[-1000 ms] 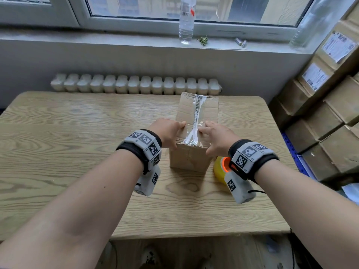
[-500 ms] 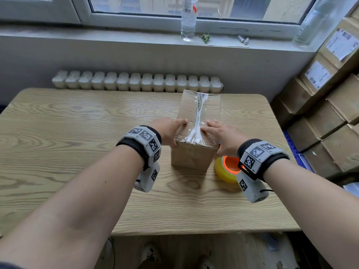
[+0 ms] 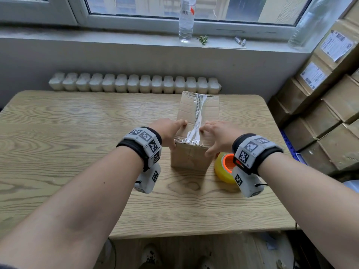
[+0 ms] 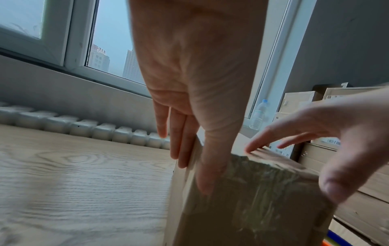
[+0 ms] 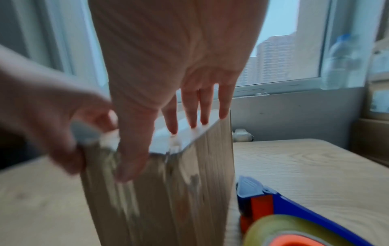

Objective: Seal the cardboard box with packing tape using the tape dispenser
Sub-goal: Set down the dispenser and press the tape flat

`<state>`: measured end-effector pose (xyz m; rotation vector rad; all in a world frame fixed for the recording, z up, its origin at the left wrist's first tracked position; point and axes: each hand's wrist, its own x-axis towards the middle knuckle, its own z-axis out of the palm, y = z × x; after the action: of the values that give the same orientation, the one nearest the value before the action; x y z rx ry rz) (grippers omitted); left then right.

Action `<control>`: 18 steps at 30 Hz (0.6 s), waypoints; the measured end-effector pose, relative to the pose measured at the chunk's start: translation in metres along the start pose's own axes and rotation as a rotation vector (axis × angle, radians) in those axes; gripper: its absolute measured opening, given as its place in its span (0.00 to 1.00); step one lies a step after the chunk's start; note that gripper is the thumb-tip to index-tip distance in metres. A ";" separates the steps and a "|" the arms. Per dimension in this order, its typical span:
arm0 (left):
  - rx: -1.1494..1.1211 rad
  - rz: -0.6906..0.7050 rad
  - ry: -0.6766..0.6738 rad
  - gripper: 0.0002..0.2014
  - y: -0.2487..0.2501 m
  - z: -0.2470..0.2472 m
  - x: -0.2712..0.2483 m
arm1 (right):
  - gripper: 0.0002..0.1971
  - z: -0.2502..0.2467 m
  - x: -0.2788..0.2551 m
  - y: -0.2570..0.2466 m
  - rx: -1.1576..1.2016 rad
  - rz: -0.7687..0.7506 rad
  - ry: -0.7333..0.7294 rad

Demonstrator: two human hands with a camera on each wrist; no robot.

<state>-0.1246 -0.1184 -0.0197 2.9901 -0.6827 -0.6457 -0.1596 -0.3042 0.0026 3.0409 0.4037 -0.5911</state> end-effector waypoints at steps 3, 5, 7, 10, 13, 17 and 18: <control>0.002 0.001 0.038 0.37 -0.015 -0.002 -0.003 | 0.39 -0.016 0.000 0.005 0.242 0.055 0.041; -0.022 -0.042 0.096 0.35 -0.030 -0.004 -0.006 | 0.33 -0.018 0.004 0.008 0.308 0.107 0.150; -0.107 -0.116 0.140 0.36 -0.041 -0.007 -0.007 | 0.29 -0.017 0.011 0.009 0.320 0.152 0.195; -0.329 -0.252 0.133 0.35 -0.044 -0.013 -0.005 | 0.31 -0.013 0.023 0.010 0.330 0.216 0.183; -0.433 -0.320 -0.016 0.48 -0.038 -0.013 0.004 | 0.33 -0.011 0.032 0.011 0.347 0.263 0.181; -0.550 -0.315 -0.089 0.44 -0.029 -0.005 0.020 | 0.34 -0.011 0.042 0.014 0.344 0.282 0.184; -0.577 -0.308 -0.102 0.42 -0.029 -0.006 0.025 | 0.35 -0.011 0.047 0.017 0.337 0.287 0.189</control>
<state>-0.0900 -0.1028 -0.0265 2.5393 -0.0103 -0.8383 -0.1094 -0.3085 -0.0050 3.3951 -0.1502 -0.3907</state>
